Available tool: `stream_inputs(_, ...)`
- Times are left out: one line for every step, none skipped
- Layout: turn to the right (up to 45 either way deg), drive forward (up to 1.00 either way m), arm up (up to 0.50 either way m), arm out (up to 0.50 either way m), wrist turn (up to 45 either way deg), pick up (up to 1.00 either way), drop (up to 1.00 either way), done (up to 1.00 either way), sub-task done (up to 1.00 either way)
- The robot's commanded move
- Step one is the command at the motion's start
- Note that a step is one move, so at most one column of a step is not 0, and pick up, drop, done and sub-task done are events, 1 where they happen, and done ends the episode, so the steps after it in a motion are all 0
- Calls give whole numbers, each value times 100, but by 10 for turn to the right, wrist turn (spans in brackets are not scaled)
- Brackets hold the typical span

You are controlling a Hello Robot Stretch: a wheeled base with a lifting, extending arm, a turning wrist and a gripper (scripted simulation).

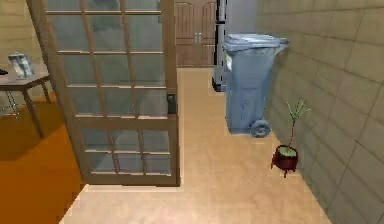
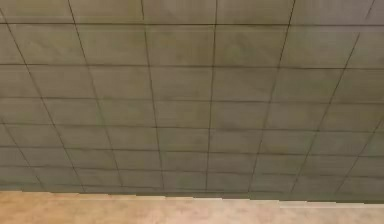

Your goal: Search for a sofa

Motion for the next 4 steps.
stream_inputs(-240,0,0,0,0,0,0,0,0)
stream_inputs(0,95,0,0,0,0,0,0,0)
stream_inputs(-450,0,0,0,0,0,0,0,0)
stream_inputs(-60,0,0,0,0,0,0,0,0)
